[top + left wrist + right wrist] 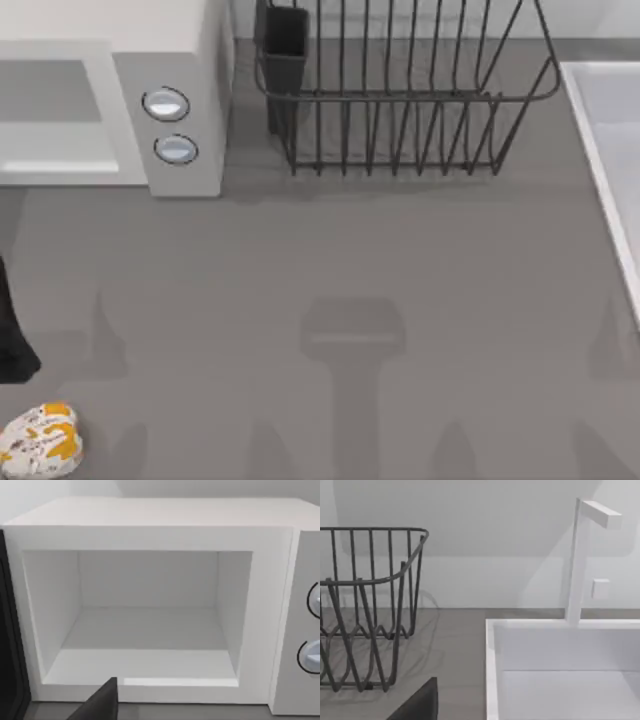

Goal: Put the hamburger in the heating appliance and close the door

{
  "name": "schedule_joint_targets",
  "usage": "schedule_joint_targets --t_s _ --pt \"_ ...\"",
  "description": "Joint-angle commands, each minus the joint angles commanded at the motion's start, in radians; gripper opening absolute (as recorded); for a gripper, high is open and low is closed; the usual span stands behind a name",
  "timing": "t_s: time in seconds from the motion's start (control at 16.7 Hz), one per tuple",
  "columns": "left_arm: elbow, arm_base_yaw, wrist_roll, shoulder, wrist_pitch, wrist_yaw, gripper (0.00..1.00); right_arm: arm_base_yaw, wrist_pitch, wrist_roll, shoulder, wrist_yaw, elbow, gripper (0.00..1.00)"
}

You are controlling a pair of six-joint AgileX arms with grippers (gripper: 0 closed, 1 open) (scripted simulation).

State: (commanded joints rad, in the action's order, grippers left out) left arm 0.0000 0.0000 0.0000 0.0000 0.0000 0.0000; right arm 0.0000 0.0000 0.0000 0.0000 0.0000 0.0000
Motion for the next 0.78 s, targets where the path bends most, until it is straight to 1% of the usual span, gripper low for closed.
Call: schedule_joint_targets --t_s 0.18,0.36,0.54,0.78 --pt "0.009 -0.002 0.011 0.013 -0.012 0.0 1.0 0.0 0.0 0.0 0.0 0.0 0.0 1.0" --pt "0.073 -0.015 0.092 0.109 -0.095 0.002 1.0 0.0 0.0 0.0 0.0 0.0 0.0 1.0" --pt "0.181 -0.038 0.228 0.295 -0.238 0.004 1.0 0.0 0.0 0.0 0.0 0.0 0.0 1.0" --pt "0.36 -0.076 0.458 0.619 -0.477 0.005 1.0 0.0 0.0 0.0 0.0 0.0 0.0 1.0"
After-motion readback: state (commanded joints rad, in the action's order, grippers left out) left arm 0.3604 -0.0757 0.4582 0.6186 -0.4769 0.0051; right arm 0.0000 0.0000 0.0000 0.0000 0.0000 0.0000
